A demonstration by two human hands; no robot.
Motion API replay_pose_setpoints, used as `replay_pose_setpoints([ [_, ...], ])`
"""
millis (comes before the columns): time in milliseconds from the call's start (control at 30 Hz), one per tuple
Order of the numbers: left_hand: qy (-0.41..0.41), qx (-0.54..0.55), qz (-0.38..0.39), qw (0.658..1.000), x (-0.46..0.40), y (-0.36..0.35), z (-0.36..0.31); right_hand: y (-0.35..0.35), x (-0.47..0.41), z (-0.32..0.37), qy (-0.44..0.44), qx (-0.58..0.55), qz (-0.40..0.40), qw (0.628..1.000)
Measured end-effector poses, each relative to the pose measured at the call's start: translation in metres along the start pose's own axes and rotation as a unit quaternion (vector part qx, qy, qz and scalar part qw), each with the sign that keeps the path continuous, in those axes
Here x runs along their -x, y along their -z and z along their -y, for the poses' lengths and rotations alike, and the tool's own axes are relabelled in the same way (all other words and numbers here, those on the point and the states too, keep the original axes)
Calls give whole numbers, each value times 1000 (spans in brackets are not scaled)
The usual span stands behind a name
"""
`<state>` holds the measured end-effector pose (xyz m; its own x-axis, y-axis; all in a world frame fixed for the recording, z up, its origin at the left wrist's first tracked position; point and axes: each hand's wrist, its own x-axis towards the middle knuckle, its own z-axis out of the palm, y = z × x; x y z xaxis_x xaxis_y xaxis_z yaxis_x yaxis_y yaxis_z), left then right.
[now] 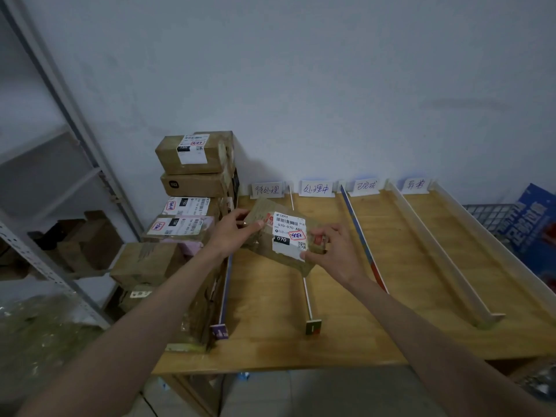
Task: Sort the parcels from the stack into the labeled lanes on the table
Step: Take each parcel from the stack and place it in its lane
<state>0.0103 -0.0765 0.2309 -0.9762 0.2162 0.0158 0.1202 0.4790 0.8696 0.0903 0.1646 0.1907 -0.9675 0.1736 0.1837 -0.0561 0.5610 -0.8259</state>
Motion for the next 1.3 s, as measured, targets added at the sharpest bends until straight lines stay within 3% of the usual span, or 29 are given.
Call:
replay_pose_setpoints([
  [100,-4,4,14,1000,1,-3,-1,9,1,-4,-65,-99,-4,993],
  [200,-17,-18,39,999,0,-10,-7,25,-1,-12,-176,-227,47,957],
  [333,-24,-4,94,995,-4,-29,-18,50,1,-26,-223,-215,171,936],
  [533,-29,3,140,990,-11,-64,-36,81,11,-52,-240,-173,168,940],
  [667,-46,-18,157,986,-17,-95,-50,99,18,-73,-262,-189,124,938],
  [800,-69,-149,50,985,-26,-142,-51,118,30,-95,-282,-165,57,943],
  [967,-144,-335,81,928,-19,-209,-57,149,43,-131,-326,-153,-44,932],
  [1167,-179,-424,104,881,-32,-276,-74,193,45,-167,-358,-139,-101,918],
  [1300,-194,-443,96,870,-62,-311,-82,214,29,-196,-364,-85,-142,916],
])
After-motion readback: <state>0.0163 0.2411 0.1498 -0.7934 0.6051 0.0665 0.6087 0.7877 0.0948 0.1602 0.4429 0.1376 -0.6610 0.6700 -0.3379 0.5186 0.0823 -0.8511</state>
